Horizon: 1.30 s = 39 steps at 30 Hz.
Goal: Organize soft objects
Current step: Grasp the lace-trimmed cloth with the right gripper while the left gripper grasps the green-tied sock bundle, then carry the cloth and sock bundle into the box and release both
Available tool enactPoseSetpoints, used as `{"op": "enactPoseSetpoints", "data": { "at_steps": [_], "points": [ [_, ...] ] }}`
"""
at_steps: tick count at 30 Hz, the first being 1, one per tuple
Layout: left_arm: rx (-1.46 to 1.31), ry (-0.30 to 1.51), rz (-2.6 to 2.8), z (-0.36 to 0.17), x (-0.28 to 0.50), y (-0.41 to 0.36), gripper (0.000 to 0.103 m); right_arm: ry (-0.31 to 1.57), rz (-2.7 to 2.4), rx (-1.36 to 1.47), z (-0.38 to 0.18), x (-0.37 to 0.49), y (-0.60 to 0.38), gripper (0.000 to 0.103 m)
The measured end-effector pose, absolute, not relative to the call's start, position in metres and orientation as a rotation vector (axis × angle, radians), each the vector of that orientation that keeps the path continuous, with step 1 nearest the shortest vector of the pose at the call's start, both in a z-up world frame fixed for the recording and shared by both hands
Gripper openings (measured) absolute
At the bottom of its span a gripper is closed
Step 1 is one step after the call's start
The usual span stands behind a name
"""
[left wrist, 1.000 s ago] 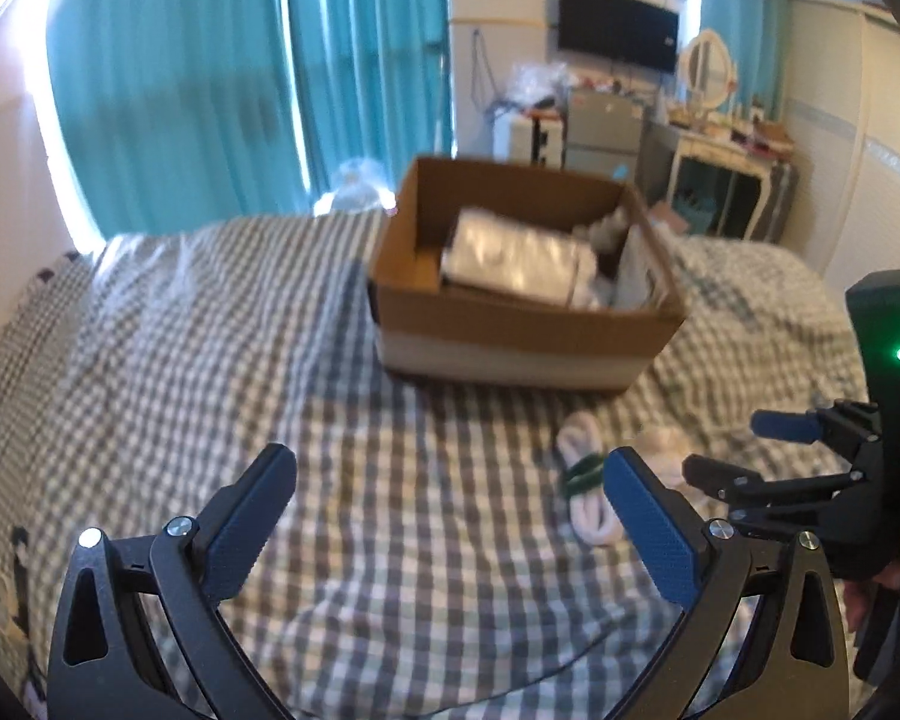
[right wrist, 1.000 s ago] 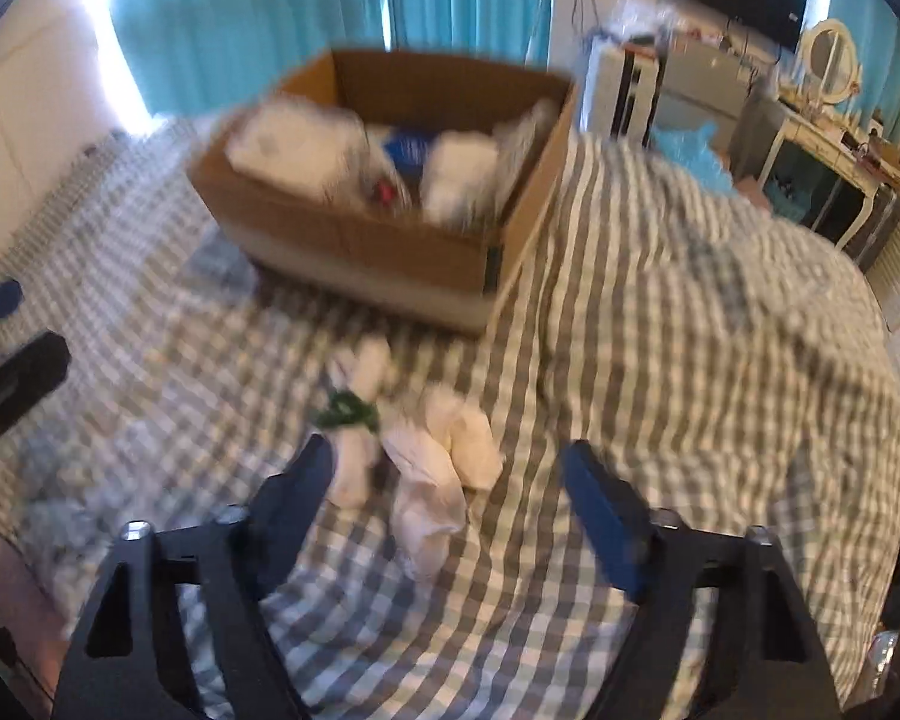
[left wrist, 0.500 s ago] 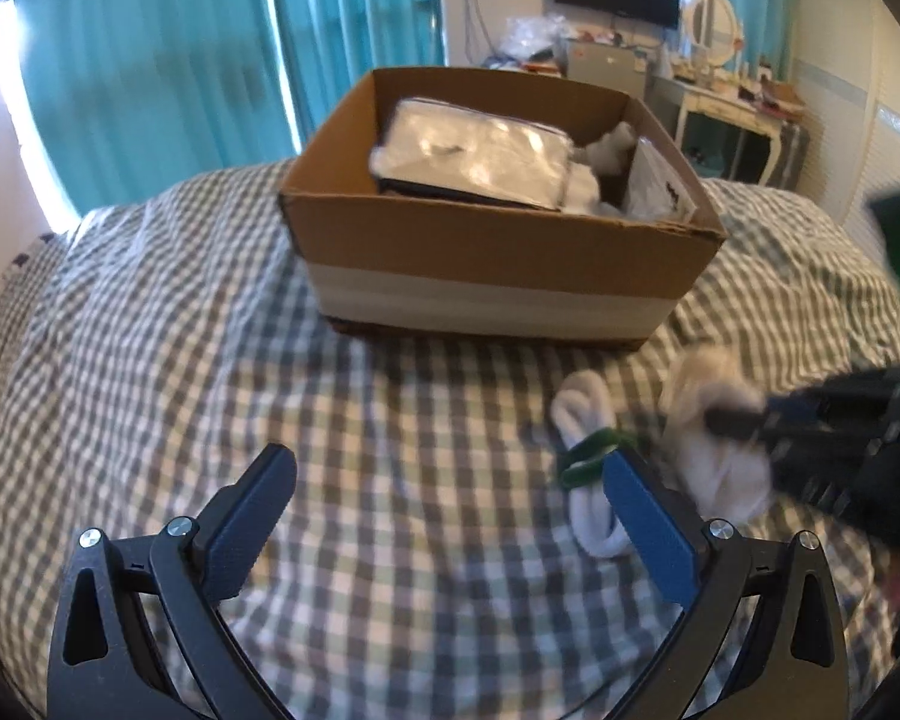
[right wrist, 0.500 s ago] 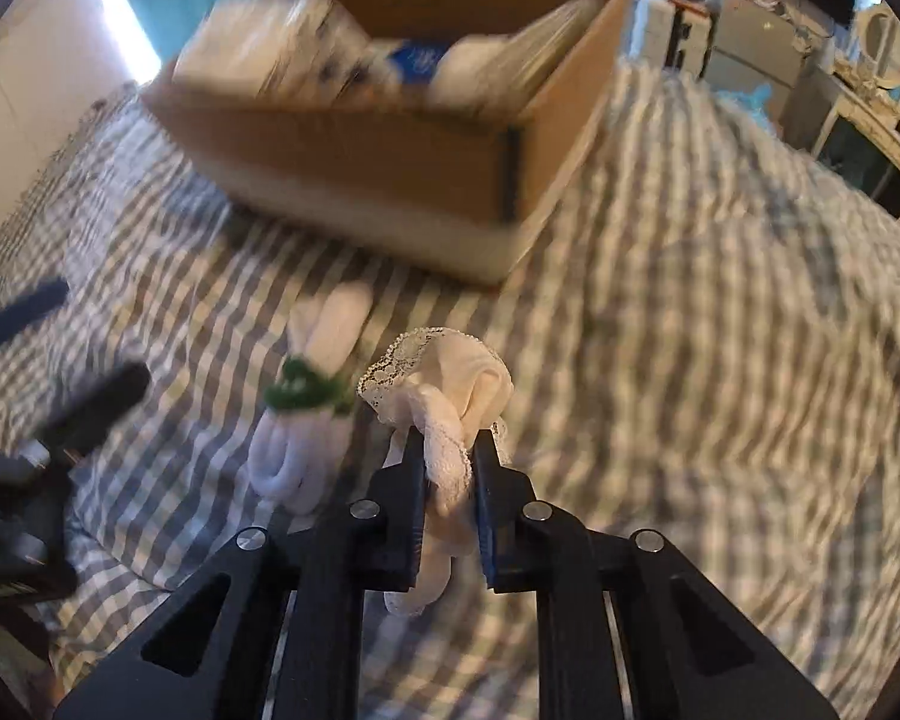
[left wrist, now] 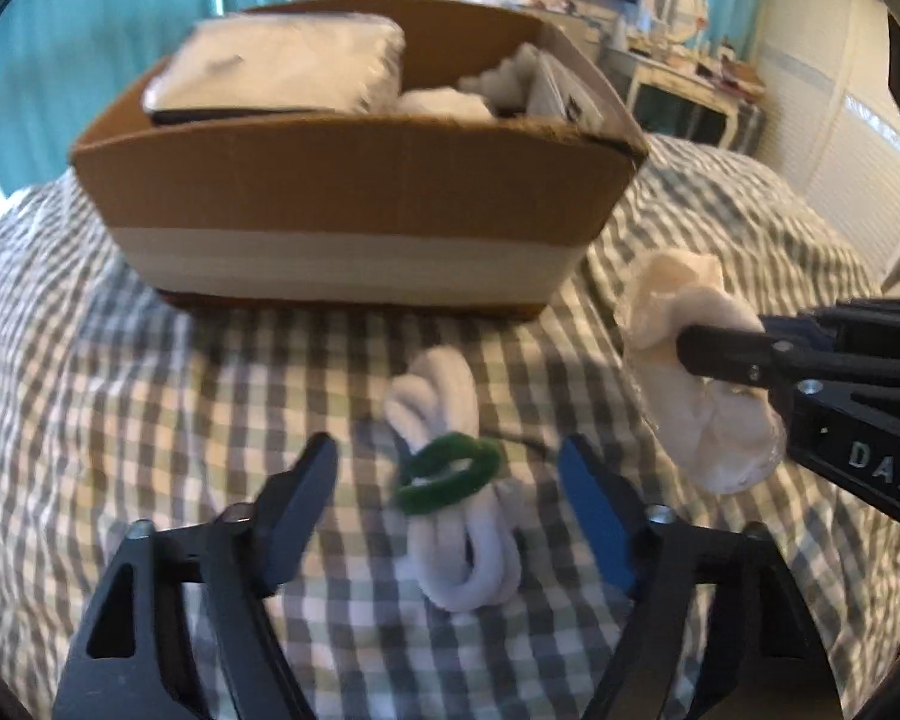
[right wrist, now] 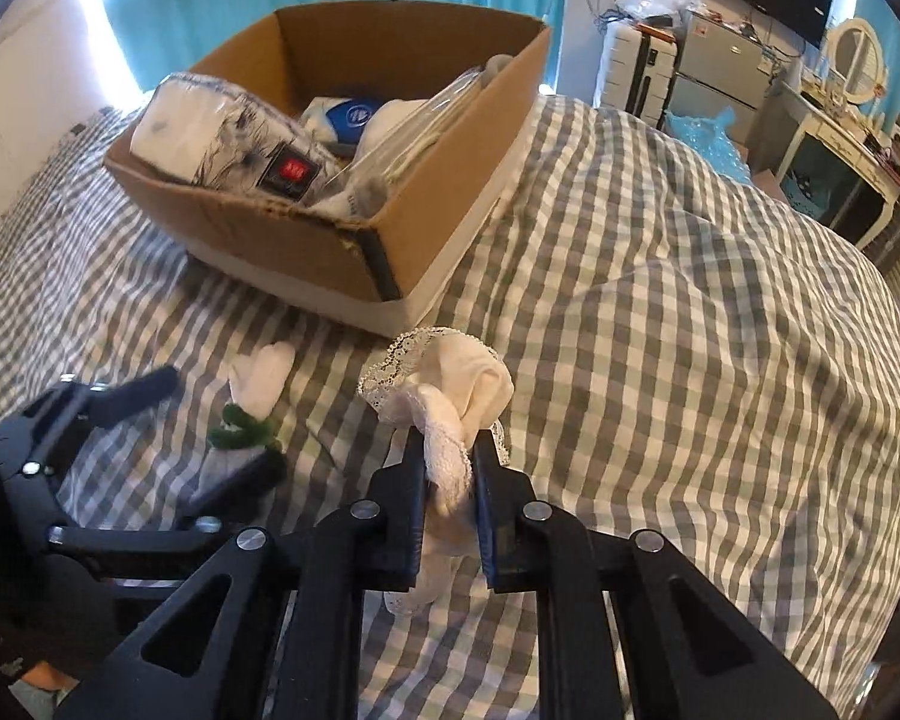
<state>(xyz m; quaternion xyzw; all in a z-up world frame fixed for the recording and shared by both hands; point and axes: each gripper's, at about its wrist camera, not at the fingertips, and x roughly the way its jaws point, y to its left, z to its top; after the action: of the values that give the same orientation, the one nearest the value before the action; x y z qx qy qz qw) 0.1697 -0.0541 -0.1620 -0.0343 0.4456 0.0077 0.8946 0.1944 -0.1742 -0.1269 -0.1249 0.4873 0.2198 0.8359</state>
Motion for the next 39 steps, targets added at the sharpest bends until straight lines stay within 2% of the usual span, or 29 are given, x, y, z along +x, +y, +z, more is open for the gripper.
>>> {"op": "enactPoseSetpoints", "data": {
  "at_steps": [3, 4, 7, 11, 19, 30, 39],
  "points": [
    [-0.06, 0.945, -0.014, -0.169, 0.174, -0.057, 0.047, 1.033, 0.473, -0.258, -0.13, 0.196, -0.168, 0.014],
    [-0.062, 0.957, -0.027, -0.172, 0.175, -0.058, 0.036, 1.032, 0.474, -0.257, -0.13, 0.196, -0.168, 0.014],
    [-0.057, 1.005, -0.048, -0.183, 0.181, -0.057, 0.03, 1.031, 0.478, -0.247, -0.129, 0.195, -0.167, 0.014],
    [-0.061, 0.999, -0.071, -0.176, 0.175, -0.055, 0.029, 1.02, 0.482, -0.234, -0.119, 0.191, -0.166, 0.014],
    [-0.032, 0.936, -0.092, -0.129, 0.142, -0.032, 0.029, 0.975, 0.488, -0.219, -0.085, 0.172, -0.158, 0.014],
    [0.004, 0.77, -0.107, -0.011, 0.102, 0.001, 0.029, 0.817, 0.478, -0.23, 0.018, 0.122, -0.146, 0.014],
    [-0.004, 0.675, -0.137, 0.053, 0.106, 0.031, 0.029, 0.699, 0.496, -0.241, 0.085, 0.127, -0.114, 0.014]
  ]
}}
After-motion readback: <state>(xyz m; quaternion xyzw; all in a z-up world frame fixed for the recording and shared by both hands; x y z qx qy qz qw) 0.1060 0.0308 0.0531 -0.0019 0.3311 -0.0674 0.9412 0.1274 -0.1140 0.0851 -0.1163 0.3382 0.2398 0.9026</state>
